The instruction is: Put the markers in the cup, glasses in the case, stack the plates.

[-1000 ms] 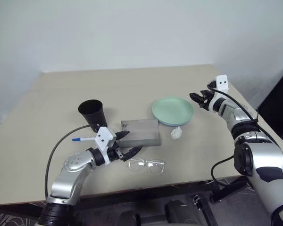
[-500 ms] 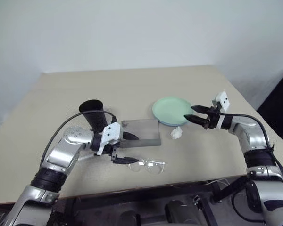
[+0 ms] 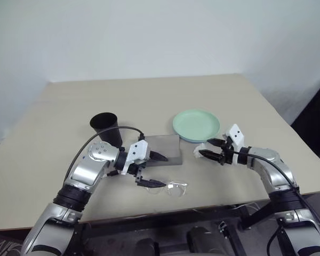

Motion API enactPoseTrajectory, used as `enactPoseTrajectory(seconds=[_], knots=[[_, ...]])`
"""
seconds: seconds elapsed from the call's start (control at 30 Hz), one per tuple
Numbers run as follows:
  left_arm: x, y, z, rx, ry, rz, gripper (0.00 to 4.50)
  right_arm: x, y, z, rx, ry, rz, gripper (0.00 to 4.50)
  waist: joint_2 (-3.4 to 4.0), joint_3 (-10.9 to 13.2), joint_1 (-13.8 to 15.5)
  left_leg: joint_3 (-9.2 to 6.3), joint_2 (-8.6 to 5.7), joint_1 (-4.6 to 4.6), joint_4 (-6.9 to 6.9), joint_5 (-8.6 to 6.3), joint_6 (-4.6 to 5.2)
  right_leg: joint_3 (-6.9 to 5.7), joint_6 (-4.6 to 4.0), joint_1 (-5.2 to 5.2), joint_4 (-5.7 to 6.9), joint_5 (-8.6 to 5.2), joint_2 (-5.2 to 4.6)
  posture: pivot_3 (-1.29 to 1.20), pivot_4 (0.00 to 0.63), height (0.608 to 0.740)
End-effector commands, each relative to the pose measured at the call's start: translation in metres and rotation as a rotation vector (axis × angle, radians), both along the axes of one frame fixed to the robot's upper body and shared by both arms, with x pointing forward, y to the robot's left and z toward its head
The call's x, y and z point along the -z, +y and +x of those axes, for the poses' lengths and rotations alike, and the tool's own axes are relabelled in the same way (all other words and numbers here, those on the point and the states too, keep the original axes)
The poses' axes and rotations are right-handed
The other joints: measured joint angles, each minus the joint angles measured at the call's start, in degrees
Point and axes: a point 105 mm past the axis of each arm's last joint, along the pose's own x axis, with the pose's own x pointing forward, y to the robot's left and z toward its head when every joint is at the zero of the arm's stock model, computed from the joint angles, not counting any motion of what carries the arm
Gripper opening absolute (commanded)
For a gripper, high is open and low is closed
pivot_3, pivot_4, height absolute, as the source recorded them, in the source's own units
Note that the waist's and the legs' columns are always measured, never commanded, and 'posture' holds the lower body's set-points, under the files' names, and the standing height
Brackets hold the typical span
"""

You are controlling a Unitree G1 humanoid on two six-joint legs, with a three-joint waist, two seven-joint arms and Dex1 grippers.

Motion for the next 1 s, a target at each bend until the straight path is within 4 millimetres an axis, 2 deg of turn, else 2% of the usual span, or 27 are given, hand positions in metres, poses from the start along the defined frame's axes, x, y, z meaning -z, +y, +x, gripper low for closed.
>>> enactPoseTrajectory(seconds=[0.03, 0.3, 0.33, 0.4, 0.6, 0.67, 0.77, 0.87, 1.0], knots=[[-0.019, -0.004, 0.006, -0.089, -0.037, -0.118, 4.5, -0.005, 0.006, 0.004, -0.016, -0.071, -0.047, 3.32, -0.03, 0.0, 0.0, -0.01, 0.01, 0.0, 0.0, 0.0, 0.0, 0.0, 0.0, 0.0, -0.01, 0.0, -0.01, 0.0, 0.0, 0.74], [-0.011, -0.002, -0.005, -0.182, -0.009, -0.153, 4.5, 0.019, 0.011, 0.008, -0.045, -0.063, -0.171, 3.32, -0.04, 0.0, 0.0, -0.05, 0.02, 0.02, 0.01, 0.0, 0.0, -0.02, 0.0, 0.02, 0.04, 0.01, 0.02, 0.0, 0.0, 0.74], [-0.011, -0.001, -0.005, -0.189, -0.009, -0.152, 4.5, 0.02, 0.01, 0.009, -0.044, -0.062, -0.178, 3.16, -0.04, 0.0, 0.0, -0.04, 0.02, 0.02, 0.06, 0.0, 0.0, -0.02, 0.0, 0.04, 0.03, 0.01, 0.01, 0.0, 0.0, 0.74], [-0.01, 0.0, -0.006, -0.2, -0.009, -0.151, 4.5, 0.019, 0.01, 0.012, -0.039, -0.062, -0.17, 2.76, -0.04, 0.0, 0.0, -0.02, 0.0, 0.03, 0.12, 0.0, 0.0, -0.01, 0.0, 0.07, 0.03, 0.01, -0.01, 0.0, 0.0, 0.74], [-0.01, 0.003, -0.006, -0.212, -0.009, -0.143, 4.5, -0.004, 0.01, 0.017, -0.041, -0.093, -0.082, 0.74, -0.04, 0.0, 0.0, -0.07, 0.01, 0.05, 0.12, 0.0, 0.0, -0.04, 0.0, 0.09, 0.04, 0.01, 0.02, 0.0, 0.0, 0.74], [-0.008, 0.004, -0.006, -0.218, -0.01, -0.136, 4.5, -0.019, 0.006, 0.02, -0.031, -0.118, -0.051, 0.08, -0.04, 0.0, 0.0, -0.07, 0.0, 0.03, 0.11, 0.0, 0.0, -0.03, 0.0, 0.09, 0.03, 0.01, 0.02, 0.0, 0.0, 0.74], [-0.007, 0.004, -0.005, -0.222, -0.01, -0.132, 4.5, -0.039, 0.002, 0.029, 0.004, -0.165, -0.019, 0.03, -0.04, 0.0, 0.0, -0.07, 0.0, 0.03, 0.12, 0.0, 0.0, -0.03, 0.0, 0.1, 0.03, 0.01, 0.01, 0.0, 0.0, 0.74], [-0.005, 0.005, 0.004, -0.26, -0.052, -0.129, 4.5, -0.062, 0.001, 0.048, 0.071, -0.209, 0.021, 0.03, -0.02, 0.0, -0.1, -0.06, 0.0, 0.05, 0.12, 0.0, 0.0, -0.03, -0.01, 0.1, 0.04, 0.01, 0.01, 0.0, 0.0, 0.74], [-0.011, 0.004, 0.027, -0.374, -0.095, -0.183, 4.5, -0.063, 0.003, 0.072, 0.146, -0.229, -0.035, 0.03, -0.04, 0.0, -0.1, -0.05, 0.02, 0.12, 0.13, 0.01, 0.01, -0.03, -0.08, 0.12, 0.06, 0.06, 0.04, 0.0, 0.0, 0.74]])
